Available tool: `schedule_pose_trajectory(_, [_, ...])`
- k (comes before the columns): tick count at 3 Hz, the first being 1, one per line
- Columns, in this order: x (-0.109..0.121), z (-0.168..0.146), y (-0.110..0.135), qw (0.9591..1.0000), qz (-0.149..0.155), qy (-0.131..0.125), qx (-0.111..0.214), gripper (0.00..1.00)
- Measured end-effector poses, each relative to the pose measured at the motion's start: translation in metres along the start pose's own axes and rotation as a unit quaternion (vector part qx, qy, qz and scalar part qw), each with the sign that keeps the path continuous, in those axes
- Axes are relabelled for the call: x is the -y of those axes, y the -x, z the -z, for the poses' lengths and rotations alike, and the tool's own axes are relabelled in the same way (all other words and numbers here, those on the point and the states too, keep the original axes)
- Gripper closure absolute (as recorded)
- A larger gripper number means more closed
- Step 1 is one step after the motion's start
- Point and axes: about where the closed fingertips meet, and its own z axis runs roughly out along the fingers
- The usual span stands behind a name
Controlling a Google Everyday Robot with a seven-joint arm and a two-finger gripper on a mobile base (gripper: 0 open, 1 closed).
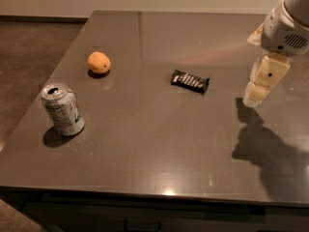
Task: Move rxbar chocolate near 7up can
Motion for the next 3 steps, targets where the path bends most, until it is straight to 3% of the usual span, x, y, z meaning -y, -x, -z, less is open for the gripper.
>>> schedule_pose_trajectory(2, [0.072,-0.054,0.006,0.9998,-0.012,0.011,0.013,0.00])
schedule_pose_trajectory(3, [0.079,-0.079,0.012,0.9993,-0.018,0.024,0.021,0.00])
